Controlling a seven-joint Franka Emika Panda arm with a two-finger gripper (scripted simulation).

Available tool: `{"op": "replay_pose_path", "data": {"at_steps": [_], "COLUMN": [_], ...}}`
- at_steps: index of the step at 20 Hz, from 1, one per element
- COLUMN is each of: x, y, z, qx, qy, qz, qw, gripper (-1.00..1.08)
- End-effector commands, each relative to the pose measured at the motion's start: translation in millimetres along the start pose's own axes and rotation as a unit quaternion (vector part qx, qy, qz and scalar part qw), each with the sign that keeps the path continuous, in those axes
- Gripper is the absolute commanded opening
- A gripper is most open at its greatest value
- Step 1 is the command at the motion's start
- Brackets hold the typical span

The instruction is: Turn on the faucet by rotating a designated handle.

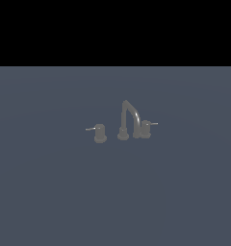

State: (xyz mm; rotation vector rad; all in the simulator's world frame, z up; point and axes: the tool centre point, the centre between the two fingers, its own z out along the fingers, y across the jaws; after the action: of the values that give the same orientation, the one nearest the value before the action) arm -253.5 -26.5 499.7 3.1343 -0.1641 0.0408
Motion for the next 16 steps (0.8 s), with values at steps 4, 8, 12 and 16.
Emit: {"op": "replay_pose_path", "data": {"at_steps": [4,8,12,16], "x": [0,2,6,12], "y": [-1,-6,-14,-27], "z": [2,8,20,38], "qx": [0.0,0.0,0.0,-0.001], "qy": [0.0,0.0,-0.001,-0.001], "qz": [0.002,0.012,0.03,0.057], "qw": [1.0,0.9999,0.9995,0.9984], "gripper": [-1.0,-1.0,-1.0,-1.0]}}
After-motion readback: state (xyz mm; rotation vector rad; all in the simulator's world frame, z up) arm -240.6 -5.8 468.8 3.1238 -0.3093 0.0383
